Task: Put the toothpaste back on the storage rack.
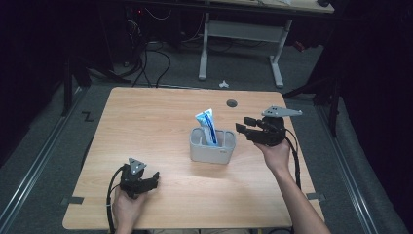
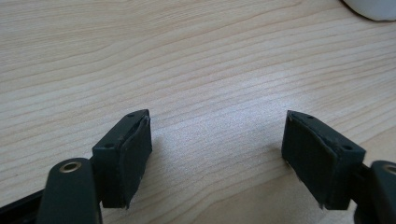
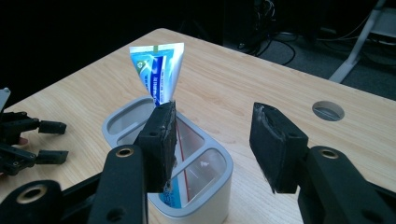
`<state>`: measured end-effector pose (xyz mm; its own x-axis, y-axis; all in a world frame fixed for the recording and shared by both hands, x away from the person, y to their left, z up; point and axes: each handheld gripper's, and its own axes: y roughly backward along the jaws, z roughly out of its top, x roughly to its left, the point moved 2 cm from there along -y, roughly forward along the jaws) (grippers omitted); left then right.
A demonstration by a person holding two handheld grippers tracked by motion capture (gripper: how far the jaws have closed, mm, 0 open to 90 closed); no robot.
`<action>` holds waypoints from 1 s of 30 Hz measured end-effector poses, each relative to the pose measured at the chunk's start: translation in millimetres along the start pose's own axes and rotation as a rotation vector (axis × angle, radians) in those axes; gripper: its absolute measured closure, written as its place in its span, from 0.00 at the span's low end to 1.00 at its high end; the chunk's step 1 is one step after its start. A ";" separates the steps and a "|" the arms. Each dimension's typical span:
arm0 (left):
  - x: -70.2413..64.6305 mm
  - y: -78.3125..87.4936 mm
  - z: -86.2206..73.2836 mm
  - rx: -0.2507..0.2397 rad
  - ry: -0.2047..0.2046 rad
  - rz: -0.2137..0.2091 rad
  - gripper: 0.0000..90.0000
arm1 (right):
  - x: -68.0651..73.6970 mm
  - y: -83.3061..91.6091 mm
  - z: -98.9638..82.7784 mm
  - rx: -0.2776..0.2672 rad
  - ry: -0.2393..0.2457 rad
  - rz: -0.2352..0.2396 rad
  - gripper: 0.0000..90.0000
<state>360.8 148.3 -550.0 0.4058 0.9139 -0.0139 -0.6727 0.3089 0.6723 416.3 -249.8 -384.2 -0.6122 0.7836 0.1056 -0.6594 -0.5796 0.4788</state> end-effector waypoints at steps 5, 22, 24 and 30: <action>0.0 0.0 0.0 0.000 0.000 0.000 0.28 | -2.3 5.8 -3.6 -0.003 -0.006 -0.003 0.57; 0.1 -0.2 0.1 -0.002 0.002 0.001 0.28 | -11.7 24.8 -14.8 -0.016 -0.033 -0.020 0.57; 0.1 -0.2 0.1 -0.002 0.002 0.001 0.28 | -12.4 26.0 -15.7 -0.020 -0.036 -0.020 0.57; 0.1 -0.2 0.1 -0.002 0.002 0.002 0.28 | -16.5 34.3 -20.3 -0.030 -0.047 -0.026 0.57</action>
<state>361.0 148.3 -550.1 0.4036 0.9148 -0.0140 -0.6746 0.3079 0.6709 394.9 -287.2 -387.2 -0.5742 0.8075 0.1350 -0.6876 -0.5652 0.4557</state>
